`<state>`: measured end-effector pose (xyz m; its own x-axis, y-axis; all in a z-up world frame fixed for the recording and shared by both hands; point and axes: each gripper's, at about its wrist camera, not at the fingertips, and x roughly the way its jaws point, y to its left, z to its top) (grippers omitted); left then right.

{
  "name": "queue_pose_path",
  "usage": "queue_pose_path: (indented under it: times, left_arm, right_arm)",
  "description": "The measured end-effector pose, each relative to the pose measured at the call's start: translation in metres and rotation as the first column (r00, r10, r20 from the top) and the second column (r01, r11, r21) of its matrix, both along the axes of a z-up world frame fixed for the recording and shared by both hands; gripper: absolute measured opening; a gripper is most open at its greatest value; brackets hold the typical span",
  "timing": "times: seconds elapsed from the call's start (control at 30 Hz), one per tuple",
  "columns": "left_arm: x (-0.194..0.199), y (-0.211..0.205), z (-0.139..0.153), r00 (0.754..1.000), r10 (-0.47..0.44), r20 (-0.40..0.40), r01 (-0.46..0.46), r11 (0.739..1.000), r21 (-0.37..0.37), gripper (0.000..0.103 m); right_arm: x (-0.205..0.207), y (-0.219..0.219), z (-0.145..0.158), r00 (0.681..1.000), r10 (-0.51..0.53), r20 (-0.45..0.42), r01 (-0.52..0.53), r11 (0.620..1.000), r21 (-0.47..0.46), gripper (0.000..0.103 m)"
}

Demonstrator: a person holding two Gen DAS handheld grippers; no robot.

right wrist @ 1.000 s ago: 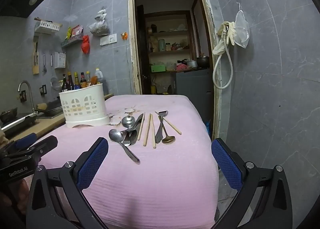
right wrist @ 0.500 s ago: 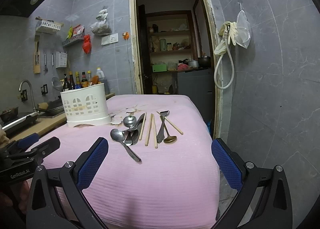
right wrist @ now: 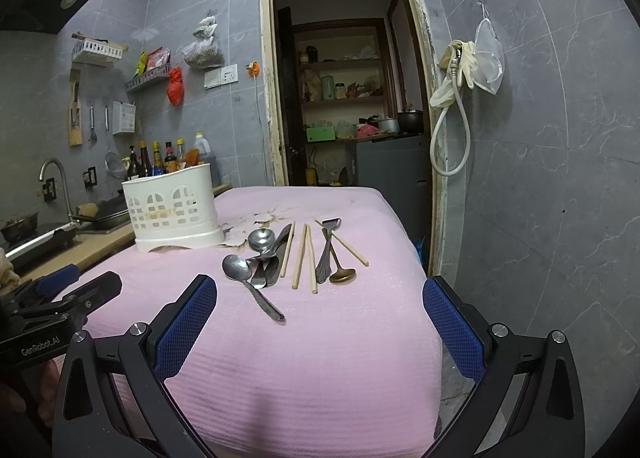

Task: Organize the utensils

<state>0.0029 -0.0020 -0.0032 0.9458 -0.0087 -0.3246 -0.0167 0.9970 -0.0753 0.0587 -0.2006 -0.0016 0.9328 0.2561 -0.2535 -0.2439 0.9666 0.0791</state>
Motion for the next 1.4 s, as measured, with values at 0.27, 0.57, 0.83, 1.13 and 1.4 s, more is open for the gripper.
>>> queue_pose_path:
  times: [0.27,0.57,0.83,1.13,1.4]
  left_arm:
    - [0.0002,0.0001,-0.0002,1.000,0.000,-0.001,0.000,1.000,0.000,0.094]
    - [0.0009,0.0003,-0.0004,1.000,0.000,-0.004,0.000,1.000,0.000,0.094]
    - [0.0019,0.0008,-0.0041,1.000,-0.001,-0.007,0.001,1.000,-0.001,0.094]
    - [0.0023,0.0013,-0.0056,1.000,-0.002,-0.009,0.002,1.000,-0.001,0.094]
    - [0.0028,0.0002,-0.0083,1.000,-0.004,-0.011,0.004,1.000,0.000,0.094]
  right_arm:
    - [0.0001,0.0004,0.0002,1.000,0.000,-0.002,0.000,1.000,-0.001,0.103]
    - [0.0001,0.0003,0.0004,1.000,-0.001,0.001,0.001,1.000,0.000,0.103]
    - [-0.0003,0.0024,-0.0022,1.000,0.000,0.000,0.000,1.000,0.002,0.103]
    - [0.0000,0.0019,-0.0014,1.000,-0.002,-0.001,0.002,1.000,0.002,0.103]
    - [0.0003,0.0023,-0.0013,1.000,-0.002,-0.001,0.002,1.000,0.002,0.103]
